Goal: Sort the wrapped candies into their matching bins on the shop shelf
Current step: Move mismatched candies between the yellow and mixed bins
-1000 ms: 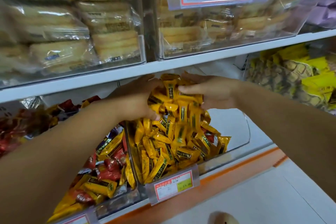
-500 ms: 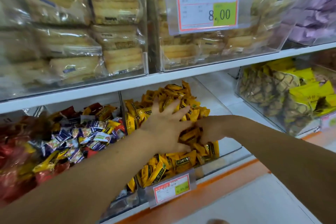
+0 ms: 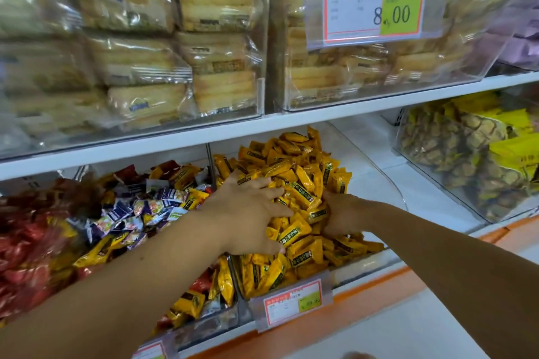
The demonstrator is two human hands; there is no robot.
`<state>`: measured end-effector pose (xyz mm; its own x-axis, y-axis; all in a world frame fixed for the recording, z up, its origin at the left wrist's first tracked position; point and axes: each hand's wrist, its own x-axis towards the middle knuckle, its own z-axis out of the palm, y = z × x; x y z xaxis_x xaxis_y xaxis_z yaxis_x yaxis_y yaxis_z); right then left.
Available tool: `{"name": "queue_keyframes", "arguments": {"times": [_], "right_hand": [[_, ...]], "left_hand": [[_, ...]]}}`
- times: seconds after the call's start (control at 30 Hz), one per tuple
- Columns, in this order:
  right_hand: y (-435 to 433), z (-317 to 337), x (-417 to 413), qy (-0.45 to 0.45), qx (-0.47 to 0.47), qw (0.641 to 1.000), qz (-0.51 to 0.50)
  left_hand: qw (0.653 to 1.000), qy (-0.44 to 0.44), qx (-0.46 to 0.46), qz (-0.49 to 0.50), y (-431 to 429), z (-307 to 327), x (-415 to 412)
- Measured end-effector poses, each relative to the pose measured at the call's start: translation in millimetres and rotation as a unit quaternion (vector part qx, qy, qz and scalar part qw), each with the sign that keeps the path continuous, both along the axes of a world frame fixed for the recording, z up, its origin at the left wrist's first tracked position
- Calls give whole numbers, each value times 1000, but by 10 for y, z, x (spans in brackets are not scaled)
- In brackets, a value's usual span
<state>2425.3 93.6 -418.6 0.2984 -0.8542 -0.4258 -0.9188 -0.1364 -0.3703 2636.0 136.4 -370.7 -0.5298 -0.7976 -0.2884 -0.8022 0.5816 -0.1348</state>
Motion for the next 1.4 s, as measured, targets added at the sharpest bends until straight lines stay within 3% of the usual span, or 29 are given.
{"name": "queue_keyframes", "arguments": {"times": [0.1,0.23,0.33,0.47,0.57,0.73,0.83,0.93,1.23,1.33,1.4], "right_hand": [[92,-30,-15,-66,-33,996,-41],[152,145,-79,-89,-44,994,-53],[167,426,-158,-187,-49,977,-88],[201,733,-72,-313,27,943,-107],[199,762,126,-366,93,917,-128],[280,577,342,-465,188,851,-155],[294,539,334,-502,233,816,-168],[258,608,240,-500,253,810,-171],[356,721,-255,-408,154,878,-200],[472,599,-233,-394,-1,891,-224],[593,459,-162,-451,-109,855,-234]], "left_hand": [[1000,18,-2,9,0,-5,-11],[998,65,4,24,2,4,-5],[980,190,-29,46,31,26,-9],[933,322,-122,103,162,94,-49],[931,303,-154,136,301,140,-55],[952,231,-100,171,313,112,-53],[955,210,-137,158,242,89,-21],[952,227,-126,164,180,99,8],[920,313,-102,212,179,173,74],[904,340,-120,230,254,193,93],[903,342,-135,221,316,193,89]]}}
